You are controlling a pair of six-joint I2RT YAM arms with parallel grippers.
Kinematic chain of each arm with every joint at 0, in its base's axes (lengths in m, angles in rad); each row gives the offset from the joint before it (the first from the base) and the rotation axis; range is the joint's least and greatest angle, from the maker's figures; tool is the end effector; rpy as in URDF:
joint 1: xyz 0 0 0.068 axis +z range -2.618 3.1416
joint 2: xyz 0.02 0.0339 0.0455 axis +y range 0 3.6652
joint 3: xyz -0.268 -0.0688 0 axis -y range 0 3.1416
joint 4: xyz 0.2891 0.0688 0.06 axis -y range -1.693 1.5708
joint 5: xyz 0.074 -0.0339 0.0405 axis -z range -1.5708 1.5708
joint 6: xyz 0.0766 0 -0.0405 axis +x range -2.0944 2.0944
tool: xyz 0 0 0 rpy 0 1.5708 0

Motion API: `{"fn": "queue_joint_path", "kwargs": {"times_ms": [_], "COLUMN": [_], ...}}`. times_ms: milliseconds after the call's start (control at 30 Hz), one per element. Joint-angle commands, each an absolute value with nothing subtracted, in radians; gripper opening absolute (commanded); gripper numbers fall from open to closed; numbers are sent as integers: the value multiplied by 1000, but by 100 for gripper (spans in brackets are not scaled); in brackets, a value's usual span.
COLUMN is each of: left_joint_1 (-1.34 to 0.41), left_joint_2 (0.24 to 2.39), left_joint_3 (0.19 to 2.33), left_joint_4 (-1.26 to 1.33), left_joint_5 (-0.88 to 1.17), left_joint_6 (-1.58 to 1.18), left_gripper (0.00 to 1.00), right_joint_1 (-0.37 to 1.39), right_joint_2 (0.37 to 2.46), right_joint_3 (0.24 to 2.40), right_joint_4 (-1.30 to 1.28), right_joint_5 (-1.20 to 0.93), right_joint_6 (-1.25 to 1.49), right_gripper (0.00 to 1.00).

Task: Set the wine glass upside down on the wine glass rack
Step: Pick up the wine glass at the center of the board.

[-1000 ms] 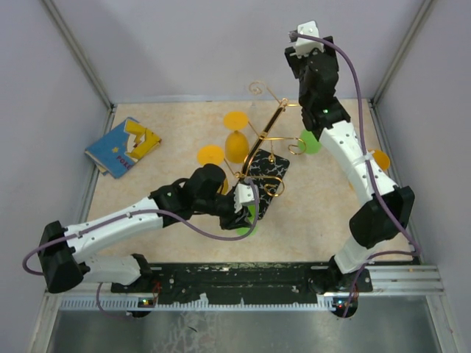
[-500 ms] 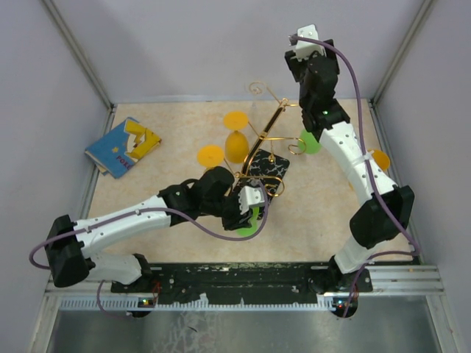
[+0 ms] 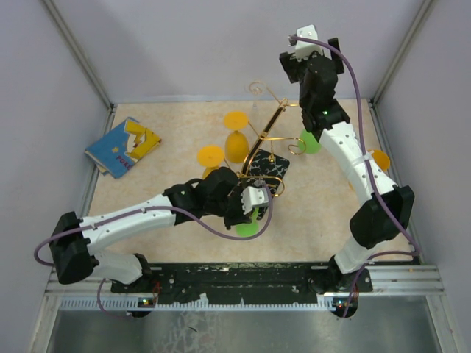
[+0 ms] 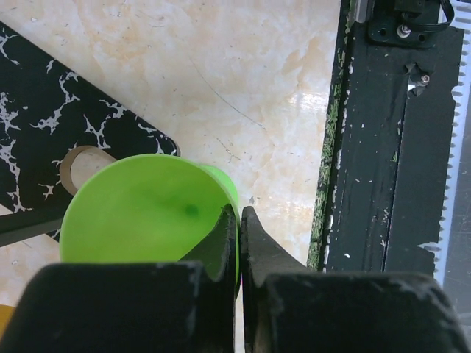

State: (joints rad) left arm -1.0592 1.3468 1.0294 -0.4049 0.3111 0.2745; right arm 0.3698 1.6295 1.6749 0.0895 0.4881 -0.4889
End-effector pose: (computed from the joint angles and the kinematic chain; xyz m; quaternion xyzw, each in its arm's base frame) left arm 0.1578 -0.3290 0.2444 0.6070 0.6680 -0.2860 0.3218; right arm 0.4439 0.1335 0.4731 -0.1003 0.6562 -0.2022 0.7201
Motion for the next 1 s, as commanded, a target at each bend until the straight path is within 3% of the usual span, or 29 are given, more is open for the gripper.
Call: {"fn": "queue_joint_path", "kwargs": {"times_ms": [0,333,567,967], "left_joint_1": [-1066,-1066,-1064,-1066], "left_joint_2": [1352,1344,1251,1249], "left_joint_3": [1057,1176,1200,1399], "left_joint_4": [-412,-633,-539,-659], "left_joint_5": [321,448,533,505], "left_joint_6": [282,346,289,258], "left_gripper": [0,0,0,0], "right_joint_1": [359,357,349,331], "right_joint_2": [1569,1584,1596,1581], "right_joint_3": [1671,1695,1718,1675], "right_joint_4": [150,151,145,170], "right_joint_5": [480,473,458,450], "right_joint_6": [-497,-498,-494,-470], "right_gripper": [99,99,99,99]}}
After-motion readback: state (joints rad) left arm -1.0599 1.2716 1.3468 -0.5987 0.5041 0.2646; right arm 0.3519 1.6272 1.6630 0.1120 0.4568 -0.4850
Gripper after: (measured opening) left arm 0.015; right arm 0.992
